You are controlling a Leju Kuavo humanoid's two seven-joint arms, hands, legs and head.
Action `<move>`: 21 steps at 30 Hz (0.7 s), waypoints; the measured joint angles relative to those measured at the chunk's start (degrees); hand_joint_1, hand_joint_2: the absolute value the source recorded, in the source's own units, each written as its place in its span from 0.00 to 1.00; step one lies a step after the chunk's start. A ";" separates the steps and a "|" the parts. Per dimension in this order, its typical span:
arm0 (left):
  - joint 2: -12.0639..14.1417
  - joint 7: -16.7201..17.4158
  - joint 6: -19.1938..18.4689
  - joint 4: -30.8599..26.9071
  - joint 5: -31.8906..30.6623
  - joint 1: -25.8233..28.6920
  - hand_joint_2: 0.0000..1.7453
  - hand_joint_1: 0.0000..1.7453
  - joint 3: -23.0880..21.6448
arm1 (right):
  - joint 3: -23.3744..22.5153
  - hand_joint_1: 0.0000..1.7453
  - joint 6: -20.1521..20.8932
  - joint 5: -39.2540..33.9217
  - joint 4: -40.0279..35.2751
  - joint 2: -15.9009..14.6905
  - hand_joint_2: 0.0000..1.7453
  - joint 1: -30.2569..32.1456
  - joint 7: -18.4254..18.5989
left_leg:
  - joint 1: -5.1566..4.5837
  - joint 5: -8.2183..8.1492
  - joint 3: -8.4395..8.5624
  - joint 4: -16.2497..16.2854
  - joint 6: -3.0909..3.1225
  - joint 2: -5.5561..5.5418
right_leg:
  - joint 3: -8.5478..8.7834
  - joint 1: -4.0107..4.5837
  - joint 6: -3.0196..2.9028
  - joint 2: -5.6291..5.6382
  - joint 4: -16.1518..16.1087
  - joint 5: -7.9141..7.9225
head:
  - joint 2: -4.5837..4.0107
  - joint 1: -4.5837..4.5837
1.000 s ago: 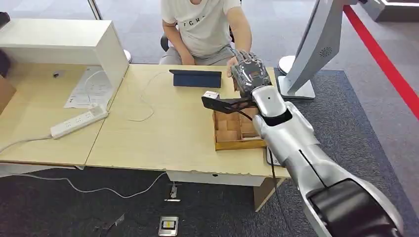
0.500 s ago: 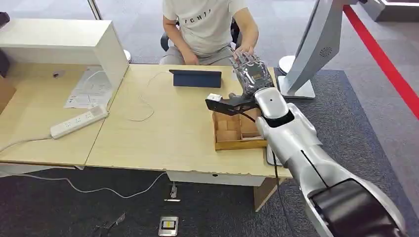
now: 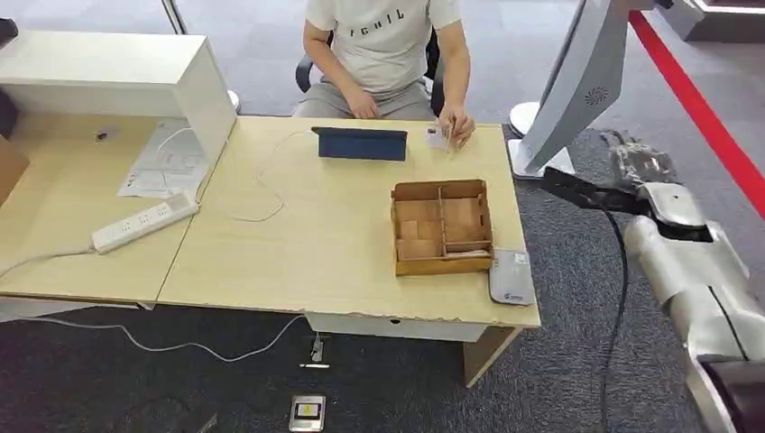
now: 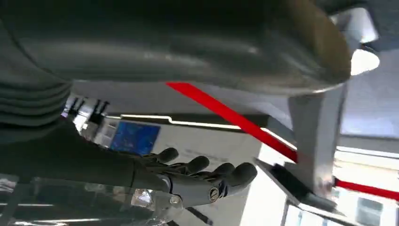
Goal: Pass the card to the sensor for recognition and then transmit it.
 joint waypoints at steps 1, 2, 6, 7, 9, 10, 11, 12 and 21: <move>0.00 -0.24 0.09 0.04 0.39 0.64 0.00 0.00 0.04 | -1.18 0.00 -0.07 -1.68 0.20 -2.68 0.00 1.41 -0.31 | 0.01 -0.02 0.05 0.03 0.02 -0.03 | 0.02 0.01 0.04 -0.05 -0.04 -0.03 | -0.02 0.00; 0.00 -0.28 0.20 0.07 0.70 1.22 0.00 0.00 0.11 | -2.51 0.00 -0.22 -3.43 0.33 -4.96 0.00 3.05 -0.85 | 0.01 -0.07 0.08 0.06 0.08 -0.08 | 0.01 0.01 0.13 -0.08 -0.05 -0.10 | 0.00 0.02; -0.02 1.18 1.25 0.17 1.99 2.45 0.00 0.00 0.74 | -9.15 0.00 -0.83 -12.85 1.01 -14.97 0.00 12.65 -1.34 | 0.05 -0.38 0.08 0.02 0.21 -0.19 | 0.38 0.05 0.27 -0.16 -0.18 -0.29 | 0.00 0.02; -0.04 1.55 1.42 0.17 2.27 2.50 0.00 0.00 1.00 | -10.84 0.00 -1.29 -14.56 1.07 -16.34 0.00 15.97 -2.34 | 0.10 -0.41 0.34 0.08 0.21 -0.23 | 0.39 0.10 0.32 -0.21 -0.23 -0.35 | 0.00 -0.02; -0.20 2.21 1.98 0.17 3.01 2.69 0.00 0.00 1.40 | -14.49 0.00 -1.95 -18.51 1.46 -19.90 0.00 22.72 -2.62 | 0.06 -0.59 0.30 0.01 0.24 -0.31 | 0.67 0.07 0.29 -0.29 -0.21 -0.50 | 0.00 -0.07; -0.22 2.47 2.34 0.17 3.39 2.60 0.00 0.00 1.49 | -16.54 0.00 -2.45 -20.96 1.66 -20.40 0.00 26.44 -3.26 | 0.06 -0.60 0.45 0.03 0.24 -0.26 | 0.61 0.06 0.32 -0.23 -0.22 -0.53 | -0.02 -0.07; -0.33 2.69 2.84 0.17 3.78 2.55 0.00 0.00 1.57 | -18.61 0.00 -2.56 -23.67 1.86 -20.99 0.00 30.17 -3.92 | 0.06 -0.62 0.46 0.01 0.24 -0.42 | 0.64 0.07 0.26 -0.34 -0.20 -0.69 | 0.00 0.02; -0.42 2.84 3.32 0.17 4.07 2.57 0.00 0.00 1.81 | -20.71 0.00 -2.47 -26.45 2.17 -21.98 0.00 33.40 -4.48 | 0.09 -0.71 0.38 -0.07 0.17 -0.45 | 0.86 0.10 0.24 -0.36 -0.19 -0.73 | 0.00 0.00; -0.83 3.98 4.37 0.17 5.51 1.84 0.00 0.00 2.88 | -35.40 0.00 -4.70 -33.71 5.12 -13.55 0.00 50.97 1.41 | 0.11 -0.85 0.84 -0.19 0.05 -0.06 | 0.94 0.14 0.11 -0.07 -0.15 -0.90 | 0.00 0.02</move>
